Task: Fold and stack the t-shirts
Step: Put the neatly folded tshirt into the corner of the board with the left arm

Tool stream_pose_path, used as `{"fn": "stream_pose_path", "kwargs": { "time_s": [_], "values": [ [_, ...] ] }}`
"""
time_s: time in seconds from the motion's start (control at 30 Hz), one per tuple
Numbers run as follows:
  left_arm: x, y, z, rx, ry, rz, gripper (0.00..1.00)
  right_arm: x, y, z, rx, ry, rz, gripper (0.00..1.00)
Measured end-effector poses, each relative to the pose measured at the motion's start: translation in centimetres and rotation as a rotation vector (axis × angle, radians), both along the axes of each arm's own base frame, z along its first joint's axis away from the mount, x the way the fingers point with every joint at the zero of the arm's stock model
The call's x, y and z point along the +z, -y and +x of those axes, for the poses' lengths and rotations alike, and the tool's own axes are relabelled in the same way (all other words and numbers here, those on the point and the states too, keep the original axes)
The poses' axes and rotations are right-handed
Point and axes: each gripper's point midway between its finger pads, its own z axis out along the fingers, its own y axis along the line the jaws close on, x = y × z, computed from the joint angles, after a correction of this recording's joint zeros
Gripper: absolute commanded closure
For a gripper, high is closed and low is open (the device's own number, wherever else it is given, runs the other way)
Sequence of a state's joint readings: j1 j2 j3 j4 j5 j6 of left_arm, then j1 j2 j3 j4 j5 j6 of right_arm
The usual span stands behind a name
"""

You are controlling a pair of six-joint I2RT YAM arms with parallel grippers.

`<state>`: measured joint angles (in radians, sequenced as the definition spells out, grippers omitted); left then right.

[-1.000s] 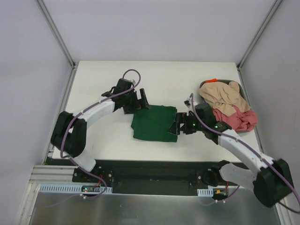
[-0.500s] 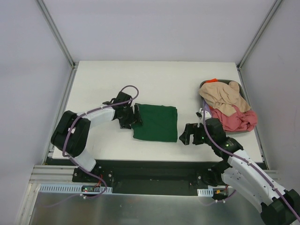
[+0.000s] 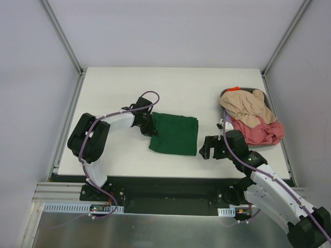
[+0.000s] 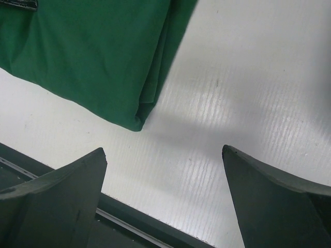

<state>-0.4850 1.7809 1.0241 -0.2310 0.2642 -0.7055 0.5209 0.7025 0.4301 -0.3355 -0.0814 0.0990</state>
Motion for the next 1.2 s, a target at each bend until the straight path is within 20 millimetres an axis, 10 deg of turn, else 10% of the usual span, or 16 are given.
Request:
{"fn": "stream_pose_path", "kwargs": {
  "time_s": [0.3, 0.77, 1.2],
  "values": [
    [0.1, -1.2, 1.7, -0.034, 0.025, 0.076, 1.00, -0.2, 0.4, 0.0, -0.011, -0.001, -0.017, 0.04],
    [0.6, -13.5, 5.8, 0.122, 0.082, 0.289, 1.00, -1.2, 0.7, -0.1, -0.022, -0.039, -0.043, 0.04],
    [1.6, -24.5, 21.1, 0.269, 0.139, 0.523, 1.00, -1.5, 1.3, 0.2, -0.047, -0.053, -0.052, 0.04]
  ]
}}
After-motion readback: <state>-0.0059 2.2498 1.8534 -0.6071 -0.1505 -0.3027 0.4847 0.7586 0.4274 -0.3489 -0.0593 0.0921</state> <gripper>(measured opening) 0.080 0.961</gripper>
